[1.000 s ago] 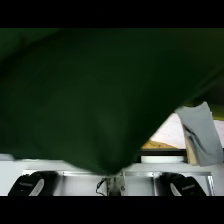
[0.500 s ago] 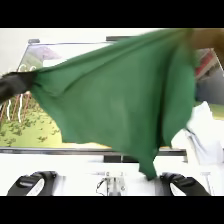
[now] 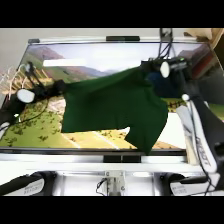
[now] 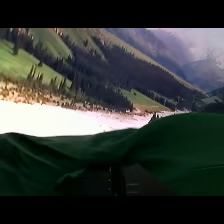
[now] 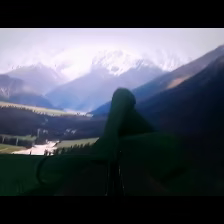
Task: Fold the shirts.
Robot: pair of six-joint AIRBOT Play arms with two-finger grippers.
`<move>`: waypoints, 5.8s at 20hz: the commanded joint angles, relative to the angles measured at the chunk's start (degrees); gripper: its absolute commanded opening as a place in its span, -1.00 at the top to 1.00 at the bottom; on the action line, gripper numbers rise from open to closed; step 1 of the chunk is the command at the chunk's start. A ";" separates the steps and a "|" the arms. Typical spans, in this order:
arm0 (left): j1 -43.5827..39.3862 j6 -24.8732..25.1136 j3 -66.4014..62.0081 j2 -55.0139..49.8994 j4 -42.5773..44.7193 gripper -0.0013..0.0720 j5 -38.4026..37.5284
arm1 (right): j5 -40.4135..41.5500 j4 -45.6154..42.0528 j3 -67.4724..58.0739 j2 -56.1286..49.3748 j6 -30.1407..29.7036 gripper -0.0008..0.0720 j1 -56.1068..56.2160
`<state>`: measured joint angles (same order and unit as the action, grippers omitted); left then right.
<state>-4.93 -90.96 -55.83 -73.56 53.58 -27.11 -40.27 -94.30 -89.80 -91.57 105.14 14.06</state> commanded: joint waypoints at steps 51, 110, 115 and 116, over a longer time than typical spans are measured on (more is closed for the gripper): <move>18.82 14.08 17.07 7.26 -3.08 0.88 -34.86 | -16.31 23.41 43.32 13.40 -14.95 0.41 -24.85; 21.68 13.16 -16.20 -16.22 4.33 0.88 -45.40 | -27.15 12.28 10.08 1.46 -15.72 0.82 -15.32; 19.12 13.11 -11.08 -17.31 3.63 0.88 -41.51 | -24.22 15.87 11.26 -2.99 -10.86 0.82 -14.95; 18.91 12.70 -11.08 -17.51 3.63 0.88 -41.27 | -23.85 16.41 11.26 -3.65 -9.81 0.82 -14.95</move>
<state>14.85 -77.62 -68.53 -90.56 56.38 -68.58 -63.53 -79.42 -78.85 -93.34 92.44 -0.99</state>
